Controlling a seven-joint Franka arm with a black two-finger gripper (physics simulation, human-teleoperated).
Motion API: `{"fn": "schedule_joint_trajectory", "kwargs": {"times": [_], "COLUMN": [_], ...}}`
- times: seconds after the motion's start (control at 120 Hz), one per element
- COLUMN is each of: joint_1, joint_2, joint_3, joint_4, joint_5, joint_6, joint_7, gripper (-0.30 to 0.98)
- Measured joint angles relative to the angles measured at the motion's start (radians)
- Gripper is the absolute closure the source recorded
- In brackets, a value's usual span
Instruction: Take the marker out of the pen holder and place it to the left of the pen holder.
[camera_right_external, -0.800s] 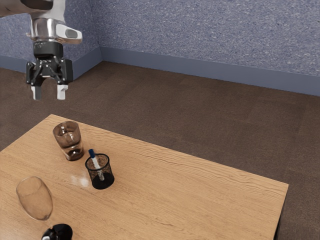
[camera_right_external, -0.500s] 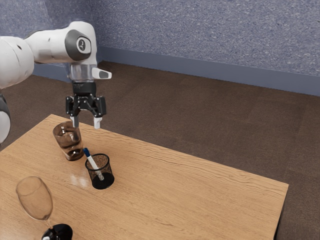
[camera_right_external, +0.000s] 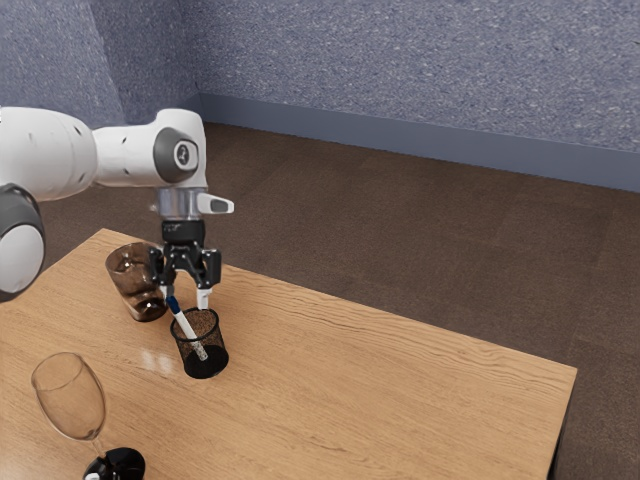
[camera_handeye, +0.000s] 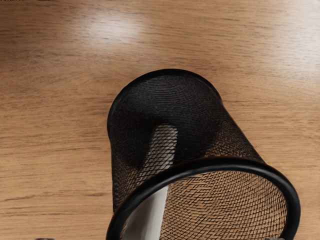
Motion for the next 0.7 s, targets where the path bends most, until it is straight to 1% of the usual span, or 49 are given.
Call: {"fn": "schedule_joint_trajectory", "kwargs": {"times": [0.15, 0.233, 0.283, 0.325, 0.508, 0.592, 0.7], "joint_1": [-0.005, -0.007, -0.009, -0.012, -0.027, -0.024, -0.019], "joint_2": [-0.001, -0.006, -0.012, -0.019, -0.021, -0.017, -0.042], "joint_3": [-0.006, -0.014, -0.017, -0.018, -0.019, -0.018, -0.018], "joint_4": [-0.029, -0.032, -0.032, -0.032, -0.034, -0.033, -0.027], "joint_5": [0.0, 0.001, 0.002, 0.001, 0.006, 0.011, 0.027], "joint_6": [-0.007, -0.019, -0.028, -0.038, -0.072, -0.08, -0.086], "joint_7": [0.009, 0.013, 0.015, 0.015, 0.015, 0.016, 0.017], "gripper": [0.32, 0.27, 0.26, 0.35, 0.59, 0.67, 0.72]}}
